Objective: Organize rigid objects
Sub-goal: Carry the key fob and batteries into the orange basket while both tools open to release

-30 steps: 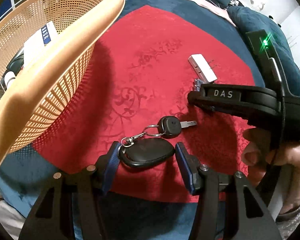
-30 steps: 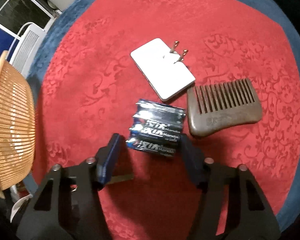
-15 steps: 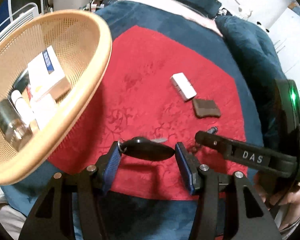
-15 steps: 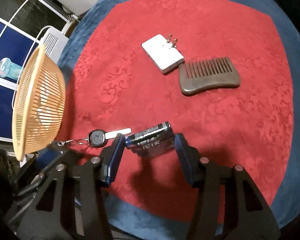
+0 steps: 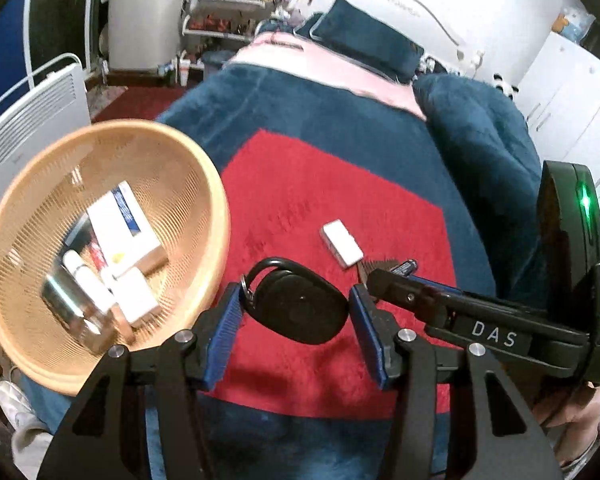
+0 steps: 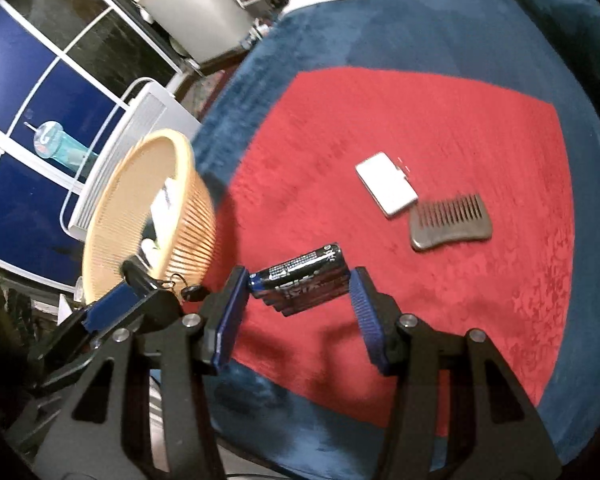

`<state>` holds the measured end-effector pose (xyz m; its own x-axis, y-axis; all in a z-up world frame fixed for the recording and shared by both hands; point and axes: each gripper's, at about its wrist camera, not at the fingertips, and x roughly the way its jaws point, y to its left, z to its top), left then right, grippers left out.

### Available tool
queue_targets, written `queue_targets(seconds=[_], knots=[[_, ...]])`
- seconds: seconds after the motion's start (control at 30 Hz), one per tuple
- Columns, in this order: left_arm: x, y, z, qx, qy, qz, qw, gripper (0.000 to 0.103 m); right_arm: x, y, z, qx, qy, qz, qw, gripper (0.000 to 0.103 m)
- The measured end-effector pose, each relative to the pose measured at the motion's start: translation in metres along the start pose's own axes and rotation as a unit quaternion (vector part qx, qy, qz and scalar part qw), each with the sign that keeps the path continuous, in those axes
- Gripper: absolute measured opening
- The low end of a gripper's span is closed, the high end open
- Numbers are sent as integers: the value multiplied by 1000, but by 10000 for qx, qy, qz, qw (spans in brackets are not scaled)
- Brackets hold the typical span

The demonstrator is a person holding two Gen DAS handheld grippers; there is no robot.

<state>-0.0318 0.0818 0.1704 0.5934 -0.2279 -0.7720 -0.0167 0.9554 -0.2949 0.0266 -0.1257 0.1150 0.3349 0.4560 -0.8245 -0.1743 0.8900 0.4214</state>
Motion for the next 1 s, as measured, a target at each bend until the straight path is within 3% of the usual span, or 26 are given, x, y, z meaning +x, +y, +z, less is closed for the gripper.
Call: queue_targets(seconds=[0.03,0.07,0.1,0.23,0.37,0.43,0.5,0.53,0.63,0.7,0.8,0.87,1.0], knots=[[-7,3,5,-27,-88,13,10000,49,-1,6,3,-33,-48,25,10000,53],[-14,6,9,-41,-179,40,9998,34,-4,11,7,-75,-97,54,9999,53],[-20,8,11,-56,-251,68,9996,30,-6,15,10,-105,-127,76,9998,53],[-46,22,27,-143,-603,138,9980,30,-10,37,19,-268,-224,190,9992,53],[-57,38,33,-257,-591,121,9978,31,-8,56,25,-390,-274,304,9984,53],[-53,40,27,-253,-386,13,9989,41,-7,57,24,-423,-291,286,9983,53],[-43,35,13,-230,-130,-109,9996,80,-4,53,22,-372,-282,219,9987,53],[-37,31,5,-232,-36,-146,9996,85,-2,48,22,-312,-267,183,9990,53],[-2,13,-20,-92,458,-209,9987,86,-2,32,18,-144,-224,39,9996,53],[24,-5,-36,310,816,-52,9962,86,0,14,14,16,-175,-71,9998,53],[60,-37,-54,1319,1036,391,9851,86,-3,-10,7,219,-133,-185,9995,53],[86,-45,-60,1679,1158,648,9768,86,-4,-23,4,335,-94,-252,9991,53],[127,-34,-48,1661,1266,922,9736,78,-5,-45,-1,550,-12,-310,9980,53]])
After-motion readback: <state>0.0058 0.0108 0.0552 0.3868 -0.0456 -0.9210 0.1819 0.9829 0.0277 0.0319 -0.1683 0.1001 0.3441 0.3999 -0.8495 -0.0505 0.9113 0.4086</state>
